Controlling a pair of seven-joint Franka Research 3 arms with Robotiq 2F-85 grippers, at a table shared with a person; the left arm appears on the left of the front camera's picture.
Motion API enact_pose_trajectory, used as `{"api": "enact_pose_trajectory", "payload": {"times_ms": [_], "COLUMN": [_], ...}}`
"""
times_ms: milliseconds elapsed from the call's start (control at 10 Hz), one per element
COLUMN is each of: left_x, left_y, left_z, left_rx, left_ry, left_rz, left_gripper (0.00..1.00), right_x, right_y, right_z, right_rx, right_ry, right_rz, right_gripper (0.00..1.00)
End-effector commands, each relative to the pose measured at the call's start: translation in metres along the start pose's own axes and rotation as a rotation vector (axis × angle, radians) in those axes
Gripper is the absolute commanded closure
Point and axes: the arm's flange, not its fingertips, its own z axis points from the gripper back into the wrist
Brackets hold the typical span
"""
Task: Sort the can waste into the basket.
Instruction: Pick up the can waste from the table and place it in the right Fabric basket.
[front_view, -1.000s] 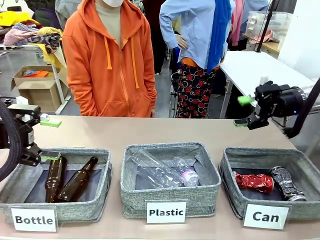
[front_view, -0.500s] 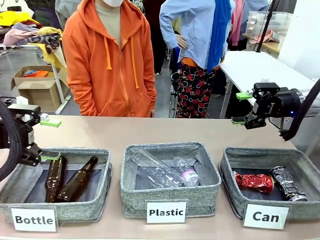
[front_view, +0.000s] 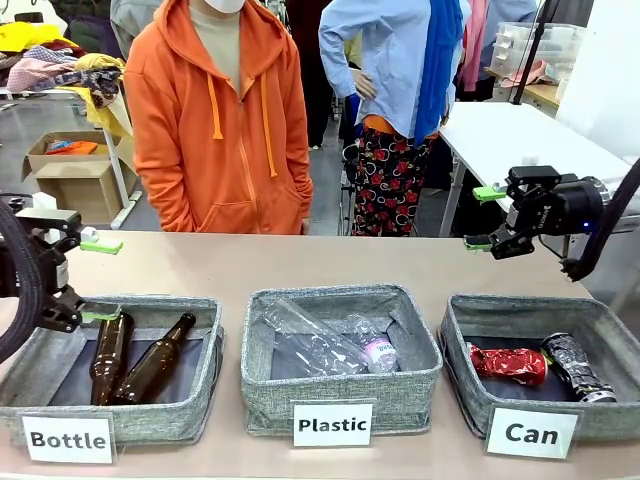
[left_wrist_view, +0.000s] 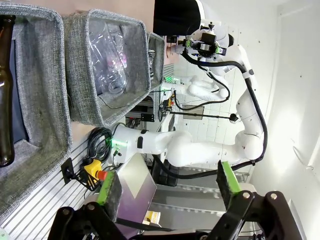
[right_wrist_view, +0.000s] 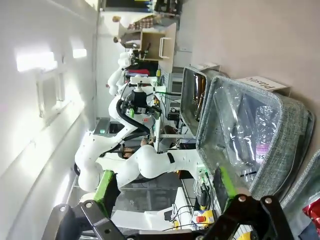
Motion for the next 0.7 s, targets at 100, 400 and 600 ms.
{"api": "enact_pose_trajectory", "payload": {"times_ms": [100,400,600], "left_x": [-0.0021,-0.0021,-0.0021], "left_y": [-0.0017,-0.0017,-0.0017], "left_z": [-0.0004,-0.0004,-0.0004], "left_rx": [0.003,0.003,0.003], "left_ry": [-0.002,-0.002,-0.002], "left_rz": [0.008,0.008,0.008], "left_gripper": [0.0,0.0,0.0], "right_x": [0.0006,0.0006,0.0006], "right_y": [0.0024,0.0024,0.0024], "right_z": [0.0017,0.0017,0.0017], "right_rx": [0.0,0.0,0.0], "right_ry": [0.01,0.01,0.01], "right_rz": [0.029,0.029,0.029], "right_gripper": [0.0,0.0,0.0]}}
